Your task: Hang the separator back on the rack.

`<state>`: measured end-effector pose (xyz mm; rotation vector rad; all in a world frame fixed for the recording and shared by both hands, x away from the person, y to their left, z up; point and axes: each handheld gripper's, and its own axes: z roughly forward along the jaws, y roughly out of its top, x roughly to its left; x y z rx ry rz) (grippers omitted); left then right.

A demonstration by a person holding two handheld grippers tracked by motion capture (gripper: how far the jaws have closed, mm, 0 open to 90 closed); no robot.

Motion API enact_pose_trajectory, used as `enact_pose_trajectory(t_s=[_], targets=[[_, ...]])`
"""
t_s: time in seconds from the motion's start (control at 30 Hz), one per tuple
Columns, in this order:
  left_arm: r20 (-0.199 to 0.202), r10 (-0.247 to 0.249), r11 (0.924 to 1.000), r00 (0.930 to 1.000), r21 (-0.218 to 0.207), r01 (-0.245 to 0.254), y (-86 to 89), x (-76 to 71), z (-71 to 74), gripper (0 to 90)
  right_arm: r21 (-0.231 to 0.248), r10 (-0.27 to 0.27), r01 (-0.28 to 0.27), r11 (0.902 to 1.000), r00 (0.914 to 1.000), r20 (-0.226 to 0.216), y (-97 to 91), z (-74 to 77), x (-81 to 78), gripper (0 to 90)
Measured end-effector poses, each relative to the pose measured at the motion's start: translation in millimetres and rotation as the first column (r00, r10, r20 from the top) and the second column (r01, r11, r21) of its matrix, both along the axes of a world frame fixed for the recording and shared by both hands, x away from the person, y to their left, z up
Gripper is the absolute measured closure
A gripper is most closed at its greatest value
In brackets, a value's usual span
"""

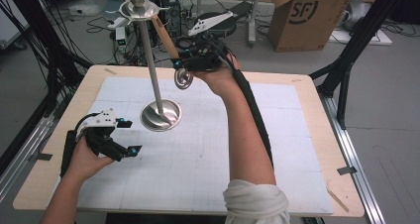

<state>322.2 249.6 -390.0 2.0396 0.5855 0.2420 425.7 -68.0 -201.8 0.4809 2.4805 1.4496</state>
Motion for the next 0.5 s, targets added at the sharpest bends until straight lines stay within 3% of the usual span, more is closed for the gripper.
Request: enact_pose_trajectory(t_s=[0.03, 0.5], targets=[[0.000, 0.002, 1.0000, 1.0000, 0.004, -0.002, 0.0, 0.1, -0.2, 1.6, -0.016, -0.005, 0.005, 0.9999, 1.0000, 0.005, 3.3, -1.3, -0.4, 68.6], [-0.002, 0.001, 1.0000, 1.0000, 0.004, -0.001, 0.3, 0.0, -0.4, 1.6, -0.021, -0.007, 0.007, 0.9998, 1.0000, 0.005, 7.0, -2.2, 2.5, 67.9]])
